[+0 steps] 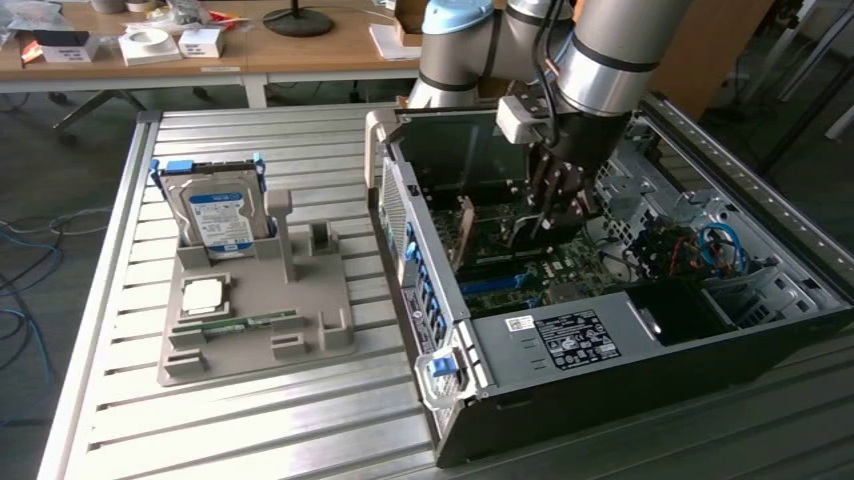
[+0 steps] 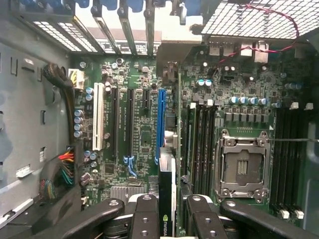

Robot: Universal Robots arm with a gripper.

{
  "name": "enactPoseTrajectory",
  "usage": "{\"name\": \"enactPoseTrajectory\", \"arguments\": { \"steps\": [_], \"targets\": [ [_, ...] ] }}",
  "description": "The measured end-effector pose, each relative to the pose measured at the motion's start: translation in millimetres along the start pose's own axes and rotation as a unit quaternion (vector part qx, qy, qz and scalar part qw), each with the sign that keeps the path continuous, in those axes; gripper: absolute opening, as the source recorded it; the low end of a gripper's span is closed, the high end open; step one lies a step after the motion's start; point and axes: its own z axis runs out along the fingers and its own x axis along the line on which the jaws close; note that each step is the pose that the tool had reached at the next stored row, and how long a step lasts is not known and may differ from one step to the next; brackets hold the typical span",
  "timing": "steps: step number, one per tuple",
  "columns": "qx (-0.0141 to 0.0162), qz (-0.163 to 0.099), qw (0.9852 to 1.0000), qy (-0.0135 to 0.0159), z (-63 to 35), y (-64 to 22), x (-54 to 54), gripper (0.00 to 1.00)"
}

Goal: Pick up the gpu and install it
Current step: 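Insert the gpu into the slot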

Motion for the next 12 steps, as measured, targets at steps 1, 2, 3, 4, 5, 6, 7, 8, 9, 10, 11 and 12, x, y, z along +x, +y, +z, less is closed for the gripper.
{"name": "enactPoseTrajectory", "arguments": {
  "steps": [1,2,3,4,5,6,7,8,9,10,11,12],
  "targets": [
    [0.0011,0.000,1.0000,0.0000,0.9,2.1,0.0,0.26],
    [0.0012,0.000,1.0000,-0.0004,1.6,2.3,0.7,0.26],
    [0.0013,0.000,1.0000,-0.0002,1.5,2.3,2.5,0.26],
    [0.0012,0.000,1.0000,-0.0001,1.4,2.3,4.5,0.26],
    [0.0012,0.000,1.0000,-0.0001,1.4,2.4,6.3,0.26],
    [0.0012,0.000,1.0000,0.0000,1.3,2.4,7.7,0.26],
    [0.0012,0.000,1.0000,-0.0001,1.4,2.5,8.0,0.26],
    [0.0012,0.000,1.0000,-0.0001,1.4,2.5,8.0,0.26],
    [0.0012,0.000,1.0000,-0.0001,1.4,2.5,8.0,0.26],
    [0.0012,0.000,1.0000,-0.0001,1.4,2.5,8.0,0.26],
    [0.0012,0.000,1.0000,-0.0001,1.4,2.5,8.0,0.26],
    [0.0012,0.000,1.0000,-0.0001,1.4,2.5,8.0,0.26]
  ]
}}
